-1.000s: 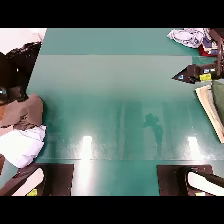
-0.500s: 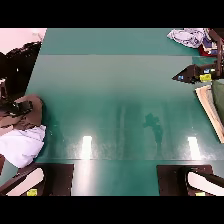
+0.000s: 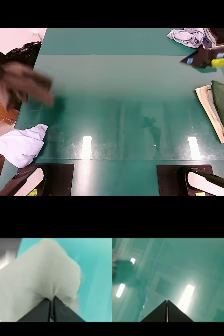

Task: Fold the shirts.

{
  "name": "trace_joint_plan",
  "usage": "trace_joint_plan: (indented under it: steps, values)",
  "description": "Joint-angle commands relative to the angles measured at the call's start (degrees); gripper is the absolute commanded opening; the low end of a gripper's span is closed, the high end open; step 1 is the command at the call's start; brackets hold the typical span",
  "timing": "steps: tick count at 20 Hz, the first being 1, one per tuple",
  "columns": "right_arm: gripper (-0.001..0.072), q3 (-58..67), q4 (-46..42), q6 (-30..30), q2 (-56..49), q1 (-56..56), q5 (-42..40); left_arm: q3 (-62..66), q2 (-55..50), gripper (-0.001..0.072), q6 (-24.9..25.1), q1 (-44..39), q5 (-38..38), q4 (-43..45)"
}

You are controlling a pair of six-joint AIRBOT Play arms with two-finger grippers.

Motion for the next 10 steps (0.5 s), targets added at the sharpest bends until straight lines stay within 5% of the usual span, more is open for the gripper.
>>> trace_joint_plan:
  steps: [1,4,10]
  values:
    - [0.0016,8.9,0.0,0.0,0.0,0.0,-2.3,18.3,5.5,0.0027,0.7,-6.4,-2.4,-1.3]
    - [0.0016,14.4,-0.1,0.0,0.0,0.0,-3.0,28.5,5.7,0.0026,0.2,-16.3,-5.2,-1.1]
    - [0.0016,17.9,0.0,0.0,0.1,0.1,-2.8,25.2,1.3,0.0026,-4.5,-30.4,-14.8,-0.7]
